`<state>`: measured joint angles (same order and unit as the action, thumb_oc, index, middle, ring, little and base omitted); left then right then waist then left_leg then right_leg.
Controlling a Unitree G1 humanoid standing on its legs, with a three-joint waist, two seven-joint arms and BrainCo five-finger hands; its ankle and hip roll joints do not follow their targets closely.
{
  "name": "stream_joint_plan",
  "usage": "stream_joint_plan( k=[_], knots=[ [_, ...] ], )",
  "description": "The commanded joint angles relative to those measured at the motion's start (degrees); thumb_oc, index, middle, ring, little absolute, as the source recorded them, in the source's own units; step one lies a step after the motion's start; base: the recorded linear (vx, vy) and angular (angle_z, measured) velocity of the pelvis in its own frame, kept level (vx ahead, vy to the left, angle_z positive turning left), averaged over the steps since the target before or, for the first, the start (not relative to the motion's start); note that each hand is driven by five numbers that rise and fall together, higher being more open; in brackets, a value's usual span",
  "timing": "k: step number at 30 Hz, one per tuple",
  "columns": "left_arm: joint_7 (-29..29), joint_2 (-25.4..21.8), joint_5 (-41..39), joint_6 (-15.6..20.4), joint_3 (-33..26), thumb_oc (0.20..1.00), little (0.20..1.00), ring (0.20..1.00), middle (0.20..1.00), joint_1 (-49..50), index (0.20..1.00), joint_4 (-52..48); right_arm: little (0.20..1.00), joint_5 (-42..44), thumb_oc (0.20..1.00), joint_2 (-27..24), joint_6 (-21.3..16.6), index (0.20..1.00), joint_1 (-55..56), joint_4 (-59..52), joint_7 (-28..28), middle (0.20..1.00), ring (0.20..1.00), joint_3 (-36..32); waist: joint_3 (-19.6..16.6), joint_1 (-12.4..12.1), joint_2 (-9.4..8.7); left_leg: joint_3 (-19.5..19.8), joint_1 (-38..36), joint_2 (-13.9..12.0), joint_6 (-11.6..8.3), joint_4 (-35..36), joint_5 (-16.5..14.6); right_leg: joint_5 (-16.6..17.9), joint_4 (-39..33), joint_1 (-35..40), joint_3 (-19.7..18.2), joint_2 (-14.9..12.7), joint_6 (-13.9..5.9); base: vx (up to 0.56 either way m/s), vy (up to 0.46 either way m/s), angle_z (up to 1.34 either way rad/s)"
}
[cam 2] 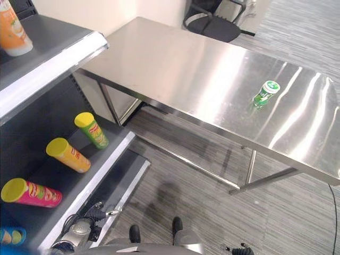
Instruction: Put the goods on the table back onto the shelves and tidy them up.
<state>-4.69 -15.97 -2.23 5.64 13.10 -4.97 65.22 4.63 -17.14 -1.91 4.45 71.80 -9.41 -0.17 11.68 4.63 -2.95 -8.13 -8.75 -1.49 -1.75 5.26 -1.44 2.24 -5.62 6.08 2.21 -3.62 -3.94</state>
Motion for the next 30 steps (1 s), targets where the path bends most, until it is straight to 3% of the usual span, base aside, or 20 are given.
stream_joint_plan(
  k=[1, 5, 7, 8, 10, 11, 12, 13, 18, 20, 21, 22, 23, 24, 25, 28, 30],
  knots=[
    [-0.3, -0.3, -1.8, 1.7, -0.3, 1.0, 1.0, 1.0, 1.0, -1.7, 1.0, 1.1, 1.0, 2.7, 1.0, -4.8, -0.2, 1.0, -2.7, 1.1, -1.6, 1.0, 1.0, 0.2, -2.1, 0.3, -1.41, 2.3, 6.1, -0.1, -0.39, -3.9, -2.1, -9.8, 5.6, -0.5, 2.5, 0.4, -2.62, 0.08, 0.133, -0.27],
    [0.3, -1.2, -1.5, 1.5, -0.4, 1.0, 1.0, 1.0, 1.0, -2.3, 1.0, 1.9, 1.0, 4.2, 1.0, -7.0, 0.3, 1.0, -3.2, 1.5, -1.9, 1.0, 1.0, -3.5, -1.4, 0.0, -1.84, 0.6, 5.2, 0.2, 1.32, -3.6, -3.2, -10.5, 16.7, -5.3, 3.8, -1.4, -5.34, 0.05, 0.161, -0.43],
    [0.4, -2.1, 0.2, 0.9, -0.5, 1.0, 1.0, 1.0, 1.0, -2.8, 1.0, 3.1, 1.0, 5.8, 1.0, -8.3, 0.1, 1.0, -1.5, -0.6, -2.5, 1.0, 1.0, -7.1, 0.2, 1.3, -2.33, 0.9, 3.5, 0.1, 1.95, -3.6, -3.8, -7.4, 27.4, -9.3, 4.7, -3.5, -8.82, 0.06, 0.078, -0.38],
    [0.0, -2.8, 0.8, 0.9, -1.1, 1.0, 1.0, 1.0, 1.0, -3.3, 1.0, 3.5, 1.0, 8.2, 1.0, -9.2, -0.7, 1.0, 1.0, -4.1, -3.4, 1.0, 1.0, -11.2, 0.4, 2.0, -2.23, 2.1, 2.7, -0.8, 1.27, -3.5, -4.6, -7.1, 26.0, -10.0, 6.0, -7.2, -8.32, 0.07, -0.002, 0.2],
    [0.0, -2.7, 0.9, 1.0, -0.9, 1.0, 1.0, 1.0, 1.0, -3.5, 1.0, 3.5, 1.0, 8.4, 1.0, -9.9, -0.9, 1.0, 1.7, -6.1, -3.9, 1.0, 1.0, -12.3, 0.3, 2.4, -1.98, 2.9, 2.8, -1.0, 1.02, -3.5, -4.8, -7.1, 23.9, -9.9, 5.6, -7.7, -7.85, 0.06, -0.058, 0.5],
    [-0.1, -2.6, 1.5, 1.3, -0.8, 1.0, 1.0, 1.0, 1.0, -3.5, 1.0, 3.4, 1.0, 8.8, 1.0, -11.2, -1.3, 1.0, 3.0, -9.6, -5.1, 1.0, 1.0, -14.9, 0.3, 3.1, -1.75, 3.9, 3.1, -0.8, 0.71, -3.9, -5.4, -6.2, 18.5, -10.0, 3.1, -8.3, -7.62, 0.13, -0.099, 0.27],
    [-0.1, -2.6, 2.1, 1.4, -1.1, 1.0, 1.0, 1.0, 1.0, -3.2, 1.0, 3.5, 1.0, 9.5, 1.0, -12.3, -2.1, 1.0, 3.8, -13.5, -6.2, 1.0, 1.0, -16.9, 0.1, 4.2, -1.95, 4.8, 2.6, -0.4, 0.53, -3.7, -6.0, -3.8, 13.8, -11.1, -1.3, -8.2, -8.3, 0.11, -0.081, 0.07],
    [-0.1, -2.5, 2.1, 1.4, -1.1, 1.0, 1.0, 1.0, 1.0, -3.2, 1.0, 3.5, 1.0, 9.5, 1.0, -12.2, -2.0, 1.0, 3.9, -13.7, -6.2, 1.0, 1.0, -16.9, 0.1, 4.1, -1.88, 4.7, 2.6, -0.4, 0.53, -3.7, -6.1, -3.7, 13.5, -11.0, -1.3, -8.1, -8.31, 0.1, -0.069, -0.05],
    [0.0, -2.9, 3.7, 1.7, -2.7, 1.0, 1.0, 1.0, 1.0, -1.7, 1.0, 3.9, 1.0, 6.3, 1.0, -14.1, -3.6, 1.0, 6.3, -28.6, -8.8, 1.0, 1.0, -21.1, 0.4, 6.1, -2.05, 6.6, 0.4, -0.4, 0.07, -3.0, -7.1, 0.2, 9.9, -13.6, -8.6, -6.8, -9.84, 0.1, -0.088, 0.1],
    [0.1, -3.2, 3.8, 1.8, -3.2, 1.0, 1.0, 1.0, 1.0, -1.3, 1.0, 3.8, 1.0, 4.8, 1.0, -14.4, -3.6, 1.0, 7.3, -33.7, -8.6, 1.0, 1.0, -22.2, 0.1, 6.4, -2.26, 7.2, -0.3, -0.3, -0.19, -2.9, -7.5, -0.9, 8.1, -12.3, -8.8, -7.1, -9.76, 0.14, -0.109, 0.39],
    [0.1, -2.7, 4.2, 1.8, -4.6, 1.0, 1.0, 1.0, 1.0, -0.3, 1.0, 3.6, 1.0, 1.0, 1.0, -15.5, -3.8, 1.0, 9.0, -43.6, -8.8, 1.0, 1.0, -24.6, -0.8, 6.6, -2.46, 7.4, -1.5, -0.6, -0.54, -2.5, -7.8, -1.0, 7.8, -10.9, -9.0, -7.1, -9.89, 0.18, -0.16, 0.43],
    [0.0, -2.5, 4.2, 1.9, -5.3, 1.0, 1.0, 1.0, 1.0, 0.3, 1.0, 3.3, 1.0, -0.6, 1.0, -16.7, -4.2, 1.0, 9.3, -47.3, -8.6, 1.0, 1.0, -25.9, -1.4, 6.6, -2.24, 7.3, -2.1, -1.4, -1.01, -2.3, -7.8, -1.5, 7.8, -10.4, -8.7, -6.7, -9.73, 0.28, -0.386, 0.3],
    [0.2, -2.2, 4.4, 2.1, -4.7, 1.0, 1.0, 1.0, 1.0, 0.7, 1.0, 1.4, 1.0, -3.0, 1.0, -21.4, -5.3, 1.0, 8.2, -55.2, -8.1, 1.0, 1.0, -28.0, -2.3, 6.2, -1.74, 8.0, -1.9, -3.8, -2.39, -2.5, -7.0, -2.8, 8.0, -9.5, -7.3, -5.4, -8.42, 0.18, -0.303, 0.12],
    [0.2, -2.1, 4.4, 2.1, -4.7, 1.0, 1.0, 1.0, 1.0, 0.7, 1.0, 1.3, 1.0, -3.0, 1.0, -21.4, -5.3, 1.0, 8.3, -55.3, -8.0, 1.0, 1.0, -28.1, -2.4, 6.4, -1.61, 8.2, -1.8, -3.9, -2.44, -2.5, -7.0, -2.8, 8.0, -9.5, -7.2, -5.4, -8.36, 0.19, -0.445, 0.16],
    [0.6, -1.9, 4.3, 2.1, -3.8, 1.0, 1.0, 1.0, 1.0, 1.0, 1.0, 0.1, 1.0, -3.8, 1.0, -25.7, -6.7, 1.0, 7.5, -62.9, -7.0, 1.0, 1.0, -30.2, -3.0, 6.0, -0.74, 9.2, -0.9, -6.2, -3.73, -3.0, -6.2, -5.1, 7.9, -8.3, -5.2, -3.9, -6.72, 0.09, -0.222, 0.24],
    [0.7, -1.7, 4.1, 2.1, -3.6, 1.0, 1.0, 1.0, 1.0, 1.1, 1.0, 0.0, 1.0, -3.8, 1.0, -26.7, -7.0, 1.0, 7.4, -65.2, -6.4, 1.0, 1.0, -30.9, -3.1, 6.0, -0.35, 9.9, -0.5, -7.0, -4.2, -3.2, -5.9, -5.7, 7.5, -7.7, -4.3, -3.4, -6.09, 0.05, -0.18, 0.35],
    [1.0, -1.7, 3.0, 2.2, -3.6, 1.0, 1.0, 1.0, 1.0, 1.5, 1.0, -0.6, 1.0, -1.2, 1.0, -30.2, -8.7, 1.0, 7.1, -68.8, -5.0, 1.0, 1.0, -33.5, -3.4, 5.6, 0.15, 10.3, 0.3, -8.6, -5.79, -3.6, -4.6, -7.0, 6.2, -6.0, -2.2, -2.2, -4.9, 0.05, -0.203, 0.29]
  ],
)
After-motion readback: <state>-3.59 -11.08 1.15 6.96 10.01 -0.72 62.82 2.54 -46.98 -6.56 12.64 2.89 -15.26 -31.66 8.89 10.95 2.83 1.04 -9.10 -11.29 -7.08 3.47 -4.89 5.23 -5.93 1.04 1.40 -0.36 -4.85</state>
